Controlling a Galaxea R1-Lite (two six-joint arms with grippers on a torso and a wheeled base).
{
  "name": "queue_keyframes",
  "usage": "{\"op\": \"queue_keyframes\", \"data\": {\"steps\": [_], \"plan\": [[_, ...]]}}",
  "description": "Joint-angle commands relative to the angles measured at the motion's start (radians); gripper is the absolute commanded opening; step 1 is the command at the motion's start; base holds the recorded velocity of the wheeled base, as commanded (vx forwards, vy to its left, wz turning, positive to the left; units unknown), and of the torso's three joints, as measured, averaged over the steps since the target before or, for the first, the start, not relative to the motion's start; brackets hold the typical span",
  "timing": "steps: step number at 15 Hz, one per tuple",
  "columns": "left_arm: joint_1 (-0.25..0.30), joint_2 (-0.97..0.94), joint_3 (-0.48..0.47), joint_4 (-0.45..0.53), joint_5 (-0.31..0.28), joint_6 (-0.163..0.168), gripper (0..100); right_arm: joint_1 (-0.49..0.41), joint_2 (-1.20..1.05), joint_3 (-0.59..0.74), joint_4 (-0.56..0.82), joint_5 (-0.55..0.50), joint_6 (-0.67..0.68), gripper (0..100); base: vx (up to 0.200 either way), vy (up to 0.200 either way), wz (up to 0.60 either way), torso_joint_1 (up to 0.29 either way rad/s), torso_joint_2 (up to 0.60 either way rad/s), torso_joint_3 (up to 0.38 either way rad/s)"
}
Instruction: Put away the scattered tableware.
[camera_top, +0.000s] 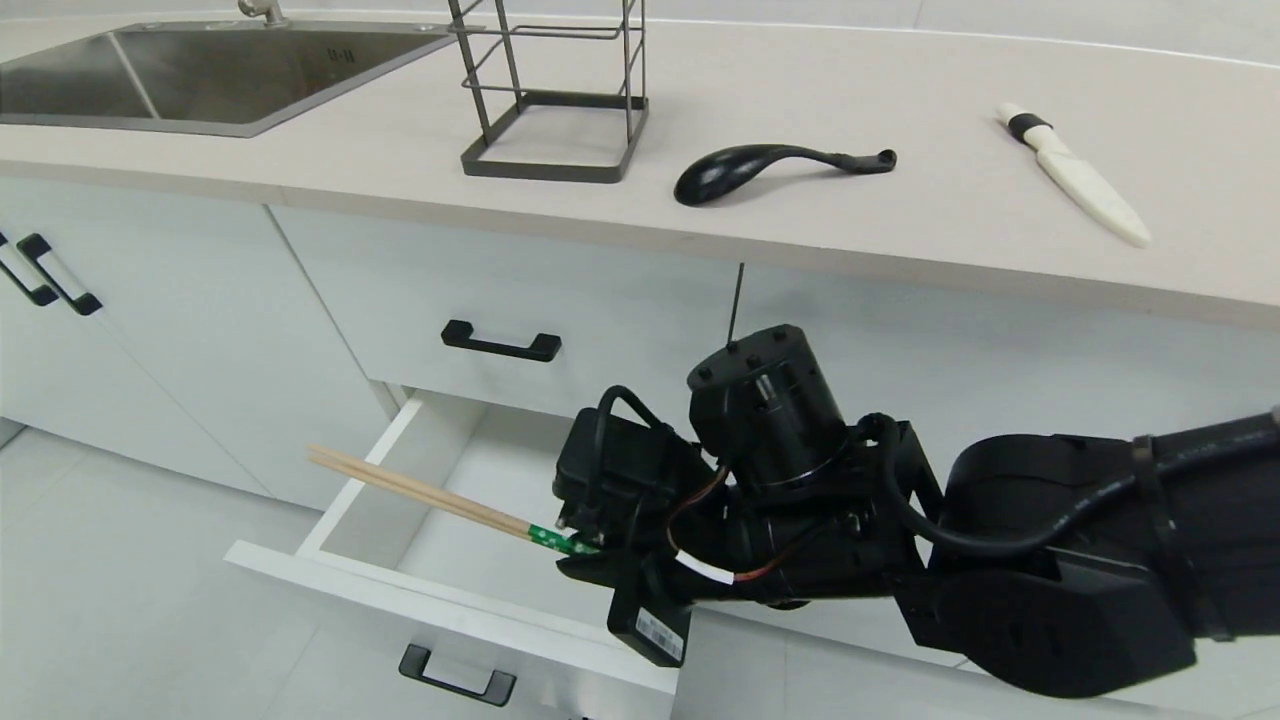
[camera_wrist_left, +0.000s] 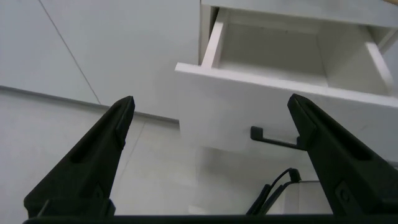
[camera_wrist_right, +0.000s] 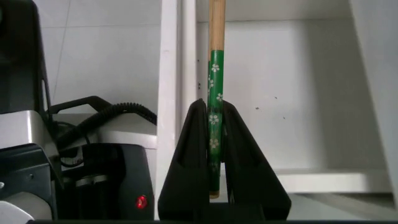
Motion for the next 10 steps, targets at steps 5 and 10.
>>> {"op": "queue_keyframes", "data": {"steps": [5,10], "plan": [[0.000,0.002,0.000,0.000,0.000,0.000,100,0.043,0.061,-0.070,0.002,-0.090,-0.001,0,0.000,0.000,0.00,-0.015,0.14,0.035],[0.000,0.002,0.000,0.000,0.000,0.000,100,0.045,0.098,-0.107,0.002,-0.195,-0.001,0,0.000,0.000,0.00,0.000,0.00,0.020]]}}
